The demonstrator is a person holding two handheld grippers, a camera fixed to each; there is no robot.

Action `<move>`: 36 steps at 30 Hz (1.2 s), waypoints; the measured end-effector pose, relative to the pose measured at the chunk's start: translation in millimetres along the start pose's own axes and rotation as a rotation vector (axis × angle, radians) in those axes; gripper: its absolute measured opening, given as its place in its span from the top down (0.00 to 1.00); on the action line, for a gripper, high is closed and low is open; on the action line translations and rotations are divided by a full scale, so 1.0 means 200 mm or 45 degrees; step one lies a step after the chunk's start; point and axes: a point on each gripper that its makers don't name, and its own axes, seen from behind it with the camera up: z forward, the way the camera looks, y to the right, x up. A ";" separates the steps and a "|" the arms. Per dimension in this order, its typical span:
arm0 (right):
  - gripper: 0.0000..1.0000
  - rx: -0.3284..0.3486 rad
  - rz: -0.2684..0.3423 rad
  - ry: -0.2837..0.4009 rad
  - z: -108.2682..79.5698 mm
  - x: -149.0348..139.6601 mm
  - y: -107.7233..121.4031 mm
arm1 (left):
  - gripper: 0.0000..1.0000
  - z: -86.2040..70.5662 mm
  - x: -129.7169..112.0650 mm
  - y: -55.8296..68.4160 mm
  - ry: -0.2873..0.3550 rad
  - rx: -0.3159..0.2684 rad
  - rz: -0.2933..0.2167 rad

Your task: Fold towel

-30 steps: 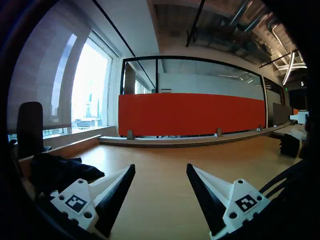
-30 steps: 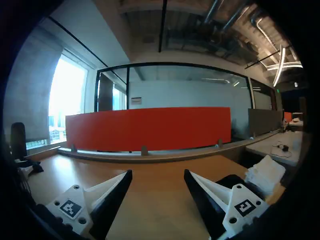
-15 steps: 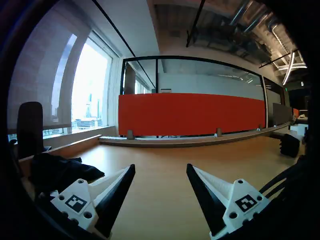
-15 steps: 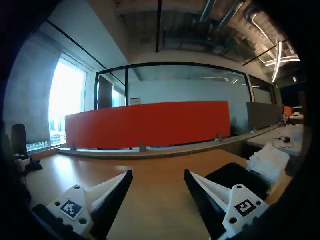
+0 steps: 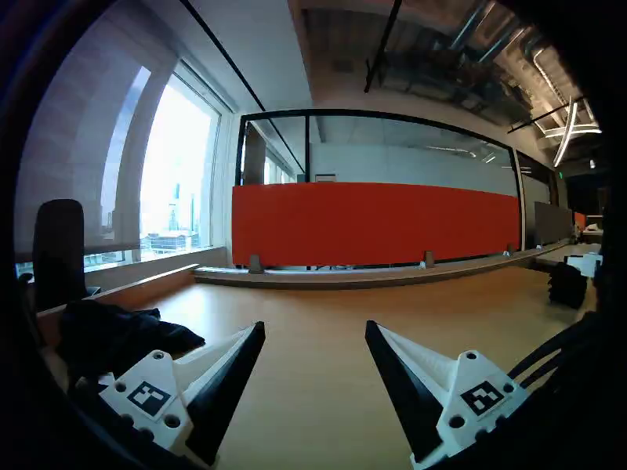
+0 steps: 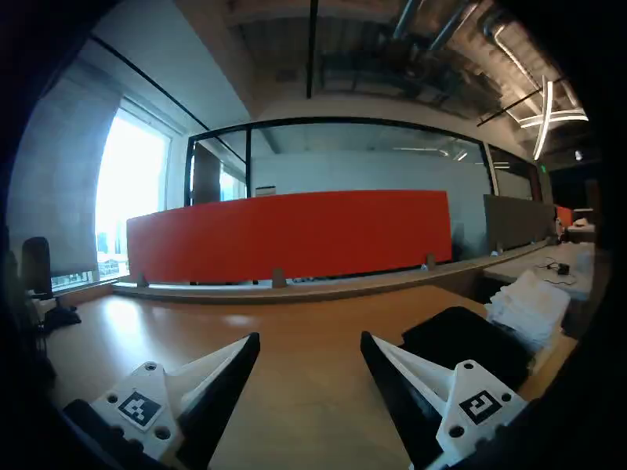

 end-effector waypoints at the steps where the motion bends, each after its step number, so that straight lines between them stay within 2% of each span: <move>1: 0.01 0.001 -0.001 0.001 0.00 0.00 -0.01 | 0.05 0.00 0.00 0.00 0.000 0.000 0.000; 18: 0.01 0.015 -0.093 0.017 -0.01 -0.03 -0.09 | 0.05 0.00 0.00 0.00 0.000 0.000 0.000; 36: 0.01 0.025 -0.091 0.015 -0.01 -0.04 -0.09 | 0.05 0.00 0.00 0.00 0.000 0.000 0.000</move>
